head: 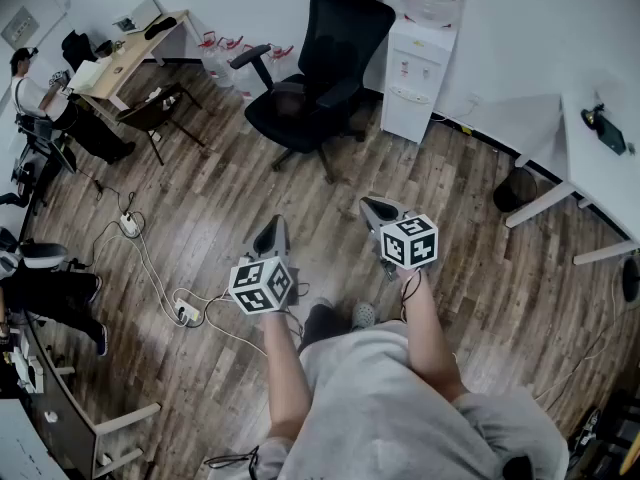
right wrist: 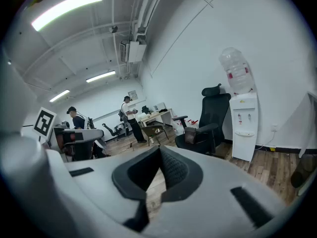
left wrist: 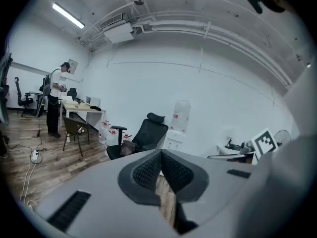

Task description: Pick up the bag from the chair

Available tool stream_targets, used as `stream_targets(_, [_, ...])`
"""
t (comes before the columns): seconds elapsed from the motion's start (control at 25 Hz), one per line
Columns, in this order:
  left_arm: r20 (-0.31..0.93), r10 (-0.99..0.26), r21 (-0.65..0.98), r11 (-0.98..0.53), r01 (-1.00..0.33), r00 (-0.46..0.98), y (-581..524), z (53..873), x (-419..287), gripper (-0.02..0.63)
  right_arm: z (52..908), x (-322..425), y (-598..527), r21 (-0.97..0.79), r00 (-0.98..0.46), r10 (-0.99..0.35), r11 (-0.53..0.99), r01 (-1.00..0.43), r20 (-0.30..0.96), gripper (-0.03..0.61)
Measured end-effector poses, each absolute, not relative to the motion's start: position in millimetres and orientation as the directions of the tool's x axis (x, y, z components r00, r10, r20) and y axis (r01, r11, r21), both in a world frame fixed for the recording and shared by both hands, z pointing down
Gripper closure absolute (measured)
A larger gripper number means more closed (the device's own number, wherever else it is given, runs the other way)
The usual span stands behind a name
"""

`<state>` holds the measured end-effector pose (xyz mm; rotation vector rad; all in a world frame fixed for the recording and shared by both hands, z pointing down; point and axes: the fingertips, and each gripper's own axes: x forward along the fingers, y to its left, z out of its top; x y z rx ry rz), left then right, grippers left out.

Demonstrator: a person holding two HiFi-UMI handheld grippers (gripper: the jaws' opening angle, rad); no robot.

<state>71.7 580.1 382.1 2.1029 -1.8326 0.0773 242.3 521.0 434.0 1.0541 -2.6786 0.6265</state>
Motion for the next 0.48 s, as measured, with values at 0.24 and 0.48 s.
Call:
stream_targets(0.24, [0.257,-0.952,0.205,-0.112,-0.972,0.164,580.7,377.4,78.0,0.609,430.0,241.8,522.8,-0.303,-0.737,-0.595,0.673,-0.675,0.319,0.571])
stream_targets(0.48, [0.258,-0.953,0.187,-0.114,-0.976,0.161,580.5,373.9,78.7,0.609,427.7,240.5,519.6,-0.296,-0.736,-0.604,0.675,-0.676,0.306,0.571])
